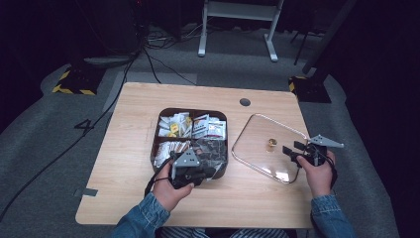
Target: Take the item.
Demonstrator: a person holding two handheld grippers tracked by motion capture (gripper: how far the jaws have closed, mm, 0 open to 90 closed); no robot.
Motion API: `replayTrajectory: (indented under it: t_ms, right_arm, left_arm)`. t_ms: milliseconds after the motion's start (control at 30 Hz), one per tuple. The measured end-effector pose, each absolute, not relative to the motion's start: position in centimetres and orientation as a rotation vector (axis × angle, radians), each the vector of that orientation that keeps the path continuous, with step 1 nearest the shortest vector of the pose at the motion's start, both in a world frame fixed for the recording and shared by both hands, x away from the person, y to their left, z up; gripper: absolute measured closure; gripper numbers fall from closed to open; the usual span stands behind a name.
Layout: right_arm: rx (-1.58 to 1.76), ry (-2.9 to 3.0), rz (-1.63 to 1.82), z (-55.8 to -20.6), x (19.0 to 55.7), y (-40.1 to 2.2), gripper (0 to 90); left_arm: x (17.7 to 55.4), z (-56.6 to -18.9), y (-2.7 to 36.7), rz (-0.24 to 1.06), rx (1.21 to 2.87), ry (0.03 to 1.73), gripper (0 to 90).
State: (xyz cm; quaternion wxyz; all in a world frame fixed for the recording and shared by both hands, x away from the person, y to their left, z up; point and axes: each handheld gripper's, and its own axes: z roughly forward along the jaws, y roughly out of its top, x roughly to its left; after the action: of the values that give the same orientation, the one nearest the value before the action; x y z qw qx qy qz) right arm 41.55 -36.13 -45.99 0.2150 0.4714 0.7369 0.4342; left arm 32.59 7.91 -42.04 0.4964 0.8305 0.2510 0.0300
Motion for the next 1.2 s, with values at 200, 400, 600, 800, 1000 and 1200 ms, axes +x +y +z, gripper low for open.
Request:
replayTrajectory:
  t_ms: [200,400,600,800,1000,1200]
  right_arm:
    - [1.308,2.045,1.205,-46.0,41.5,-36.1,38.4]
    - [1.309,2.052,1.202,-46.2,41.6,-36.0,38.4]
    - [1.311,2.052,1.2,-46.2,41.6,-36.0,38.3]
    - [1.315,2.054,1.199,-46.3,41.6,-36.0,38.2]
    - [1.32,2.051,1.2,-46.3,41.6,-36.1,38.2]
    - [1.326,2.055,1.199,-46.5,41.6,-36.2,38.2]
  left_arm:
    - [32.4,-42.8,7.2,0.035,2.03,0.593,88.9]
    - [32.4,-44.4,5.9,-0.011,2.082,0.583,88.9]
    - [32.6,-45.5,5.4,-0.062,2.115,0.576,88.9]
    - [32.8,-46.3,5.1,-0.087,2.14,0.588,88.9]
    - [32.9,-47.1,4.7,-0.099,2.166,0.595,88.9]
    - [32.9,-47.5,4.3,-0.117,2.188,0.592,88.8]
